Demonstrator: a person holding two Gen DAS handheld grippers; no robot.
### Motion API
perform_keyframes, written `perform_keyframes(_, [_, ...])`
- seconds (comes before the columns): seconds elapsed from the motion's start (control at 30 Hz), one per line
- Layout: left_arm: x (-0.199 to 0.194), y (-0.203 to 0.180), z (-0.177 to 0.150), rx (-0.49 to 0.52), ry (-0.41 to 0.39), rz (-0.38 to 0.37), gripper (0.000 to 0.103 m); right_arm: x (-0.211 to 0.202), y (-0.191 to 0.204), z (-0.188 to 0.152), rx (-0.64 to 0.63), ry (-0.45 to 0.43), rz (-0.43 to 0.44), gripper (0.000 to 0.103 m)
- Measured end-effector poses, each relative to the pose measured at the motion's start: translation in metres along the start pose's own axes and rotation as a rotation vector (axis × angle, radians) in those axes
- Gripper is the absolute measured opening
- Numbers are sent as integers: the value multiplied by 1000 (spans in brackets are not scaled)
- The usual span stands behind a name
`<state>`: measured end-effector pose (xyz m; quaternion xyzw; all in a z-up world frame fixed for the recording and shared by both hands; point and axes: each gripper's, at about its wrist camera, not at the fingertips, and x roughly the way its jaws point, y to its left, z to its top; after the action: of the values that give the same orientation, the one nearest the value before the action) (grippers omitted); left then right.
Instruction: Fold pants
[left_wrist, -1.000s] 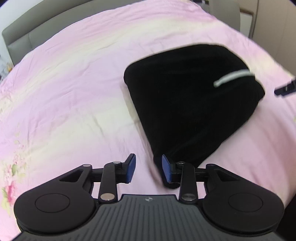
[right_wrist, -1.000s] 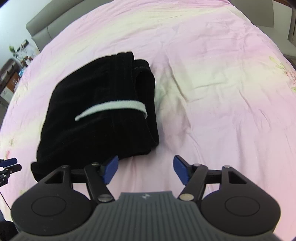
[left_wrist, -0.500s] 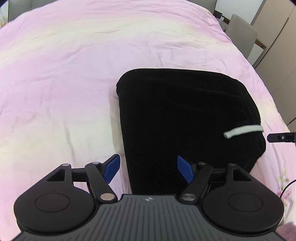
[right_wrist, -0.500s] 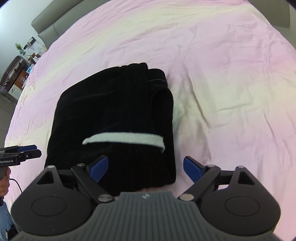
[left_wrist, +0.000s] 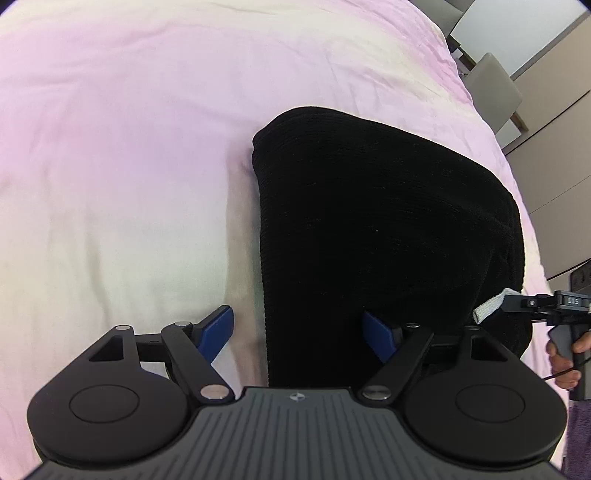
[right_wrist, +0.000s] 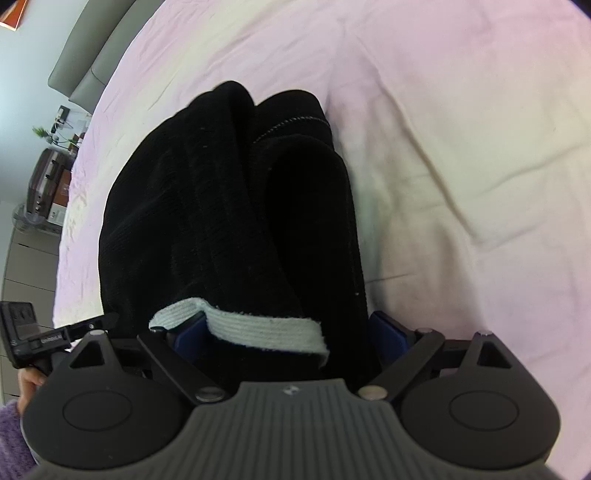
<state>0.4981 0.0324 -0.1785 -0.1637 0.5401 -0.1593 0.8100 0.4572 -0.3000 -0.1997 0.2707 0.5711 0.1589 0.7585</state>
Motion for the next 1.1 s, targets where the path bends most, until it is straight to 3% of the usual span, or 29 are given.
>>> perform_keyframes(0.2, [5, -8, 4, 61, 6, 6, 80, 16, 4, 8, -30, 13, 12, 86])
perform_keyframes(0.33, [5, -17, 4, 75, 5, 20, 59, 25, 14, 16, -60, 21, -9, 82])
perform_keyframes(0.47, [3, -25, 2, 110, -5, 47, 54, 25, 21, 16, -76, 21, -21, 74])
perform_keyframes(0.7, [6, -23, 10, 103, 11, 36, 54, 19, 45, 16, -158, 25, -63, 65])
perform_keyframes(0.93, [14, -19, 18, 82, 20, 27, 71, 25, 34, 25, -121, 53, -56, 68])
perform_keyframes(1.0, [15, -8, 16, 34, 15, -15, 71, 27, 30, 26, -106, 51, -48, 69])
perform_keyframes(1.1, [18, -2, 13, -38, -7, -67, 61, 29, 33, 22, -113, 34, -59, 69])
